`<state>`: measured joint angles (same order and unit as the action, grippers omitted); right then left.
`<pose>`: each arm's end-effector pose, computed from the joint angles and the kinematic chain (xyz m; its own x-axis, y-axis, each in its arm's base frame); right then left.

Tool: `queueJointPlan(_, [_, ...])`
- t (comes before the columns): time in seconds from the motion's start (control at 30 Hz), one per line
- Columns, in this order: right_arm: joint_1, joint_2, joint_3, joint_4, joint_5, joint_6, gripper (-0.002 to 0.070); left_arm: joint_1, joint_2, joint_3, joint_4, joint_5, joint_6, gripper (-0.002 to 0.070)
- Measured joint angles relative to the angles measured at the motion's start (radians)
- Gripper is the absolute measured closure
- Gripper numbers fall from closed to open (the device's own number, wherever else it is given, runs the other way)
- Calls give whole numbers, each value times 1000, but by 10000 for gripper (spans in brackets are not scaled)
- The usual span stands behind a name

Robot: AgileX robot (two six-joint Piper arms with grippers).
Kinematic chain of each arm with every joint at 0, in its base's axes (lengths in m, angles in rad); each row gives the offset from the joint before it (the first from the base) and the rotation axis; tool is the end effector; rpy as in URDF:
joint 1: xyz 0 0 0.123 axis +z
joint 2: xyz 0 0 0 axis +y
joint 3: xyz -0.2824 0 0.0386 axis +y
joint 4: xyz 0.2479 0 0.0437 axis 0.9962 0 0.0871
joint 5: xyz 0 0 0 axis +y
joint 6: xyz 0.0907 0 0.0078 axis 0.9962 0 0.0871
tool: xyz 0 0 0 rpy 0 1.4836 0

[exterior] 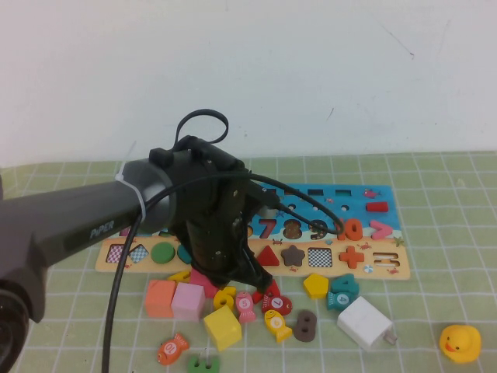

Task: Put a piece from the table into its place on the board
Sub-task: Pick up the "number 6"

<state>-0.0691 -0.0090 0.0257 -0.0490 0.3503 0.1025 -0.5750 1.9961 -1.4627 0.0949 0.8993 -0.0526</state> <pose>0.0531 -0.0052 0.1734 -0.2699 0.0752 -0.9599 0.1005 0.9937 0.0496 0.3458 -0.2161 0.1874 -0.8141 0.5354 -0.2251 0.5336 0.8425 0.0737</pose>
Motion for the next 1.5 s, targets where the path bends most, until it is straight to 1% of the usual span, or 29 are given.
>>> queueJointPlan(0.13, [0,0,0,0,0,0,678,0,0,0,0,0,8,676])
queueJointPlan(0.3, [0,0,0,0,0,0,678,0,0,0,78,39,-32,676])
queueJointPlan(0.37, [0,0,0,0,0,0,678,0,0,0,84,51,-32,676])
queueJointPlan(0.43, [0,0,0,0,0,0,678,0,0,0,73,55,-24,676])
queueJointPlan(0.57, [0,0,0,0,0,0,678,0,0,0,-3,62,31,675])
queueJointPlan(0.63, [0,0,0,0,0,0,678,0,0,0,-23,62,53,653])
queueJointPlan(0.67, [0,0,0,0,0,0,678,0,0,0,-27,62,58,630])
queueJointPlan(0.73, [0,0,0,0,0,0,678,0,0,0,-29,62,62,568])
queueJointPlan(0.8, [0,0,0,0,0,0,678,0,0,0,-36,62,69,478])
queueJointPlan(0.9, [0,0,0,0,0,0,678,0,0,0,-56,62,80,365])
queueJointPlan(0.97, [0,0,0,0,0,0,678,0,0,0,-81,59,103,325])
queueJointPlan(1.03, [0,0,0,0,0,0,678,0,3,0,-95,53,117,309])
queueJointPlan(1.17, [0,0,0,0,0,0,678,0,23,-2,-104,40,130,298])
queueJointPlan(1.5, [0,0,0,0,0,0,678,0,51,-6,16,37,53,296])
